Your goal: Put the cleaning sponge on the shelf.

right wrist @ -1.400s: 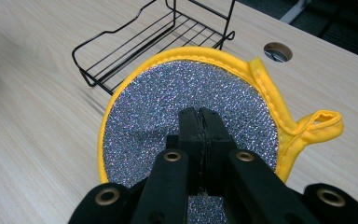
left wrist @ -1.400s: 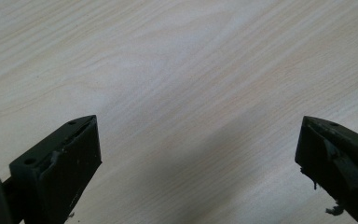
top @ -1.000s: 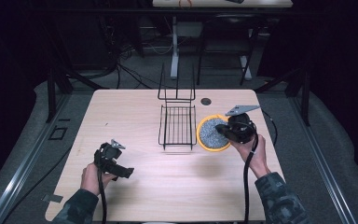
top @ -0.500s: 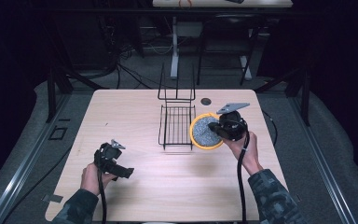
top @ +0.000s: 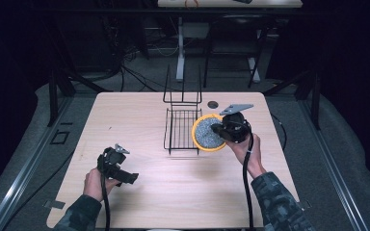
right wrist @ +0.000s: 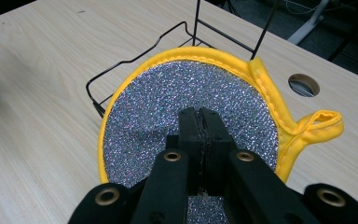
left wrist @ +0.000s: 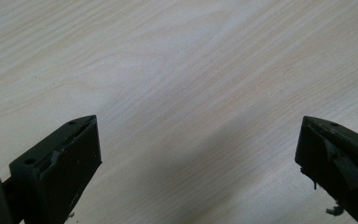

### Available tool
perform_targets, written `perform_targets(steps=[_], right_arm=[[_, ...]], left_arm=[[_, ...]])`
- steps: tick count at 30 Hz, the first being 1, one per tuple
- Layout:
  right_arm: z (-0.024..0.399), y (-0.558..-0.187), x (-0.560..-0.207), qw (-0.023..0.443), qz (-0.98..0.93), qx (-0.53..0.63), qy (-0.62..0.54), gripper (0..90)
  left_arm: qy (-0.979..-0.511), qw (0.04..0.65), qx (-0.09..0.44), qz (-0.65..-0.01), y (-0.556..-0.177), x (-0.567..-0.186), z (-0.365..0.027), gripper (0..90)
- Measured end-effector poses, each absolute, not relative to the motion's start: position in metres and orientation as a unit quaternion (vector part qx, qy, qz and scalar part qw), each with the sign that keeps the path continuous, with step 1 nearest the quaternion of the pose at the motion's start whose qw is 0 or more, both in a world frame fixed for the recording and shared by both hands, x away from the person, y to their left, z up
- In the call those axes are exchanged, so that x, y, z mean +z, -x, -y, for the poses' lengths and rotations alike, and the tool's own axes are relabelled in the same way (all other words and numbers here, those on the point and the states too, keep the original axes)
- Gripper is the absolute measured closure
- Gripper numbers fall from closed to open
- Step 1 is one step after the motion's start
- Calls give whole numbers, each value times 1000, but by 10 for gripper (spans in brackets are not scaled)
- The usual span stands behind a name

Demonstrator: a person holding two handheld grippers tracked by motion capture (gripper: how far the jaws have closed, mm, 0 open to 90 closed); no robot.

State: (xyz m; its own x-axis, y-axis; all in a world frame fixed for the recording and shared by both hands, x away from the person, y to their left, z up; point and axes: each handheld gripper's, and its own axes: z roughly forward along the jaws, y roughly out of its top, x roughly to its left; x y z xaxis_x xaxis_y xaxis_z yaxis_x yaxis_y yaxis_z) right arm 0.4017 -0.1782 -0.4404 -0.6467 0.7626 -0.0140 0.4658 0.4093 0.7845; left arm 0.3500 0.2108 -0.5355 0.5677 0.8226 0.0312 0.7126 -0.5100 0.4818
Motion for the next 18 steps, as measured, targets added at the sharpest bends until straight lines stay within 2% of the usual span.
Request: perform_targets(steps=[18], right_arm=[[157, -411, -440, 195, -821, 393, -366, 891]], left_arm=[[-862, 211, 127, -444, -350, -536, -210, 1]])
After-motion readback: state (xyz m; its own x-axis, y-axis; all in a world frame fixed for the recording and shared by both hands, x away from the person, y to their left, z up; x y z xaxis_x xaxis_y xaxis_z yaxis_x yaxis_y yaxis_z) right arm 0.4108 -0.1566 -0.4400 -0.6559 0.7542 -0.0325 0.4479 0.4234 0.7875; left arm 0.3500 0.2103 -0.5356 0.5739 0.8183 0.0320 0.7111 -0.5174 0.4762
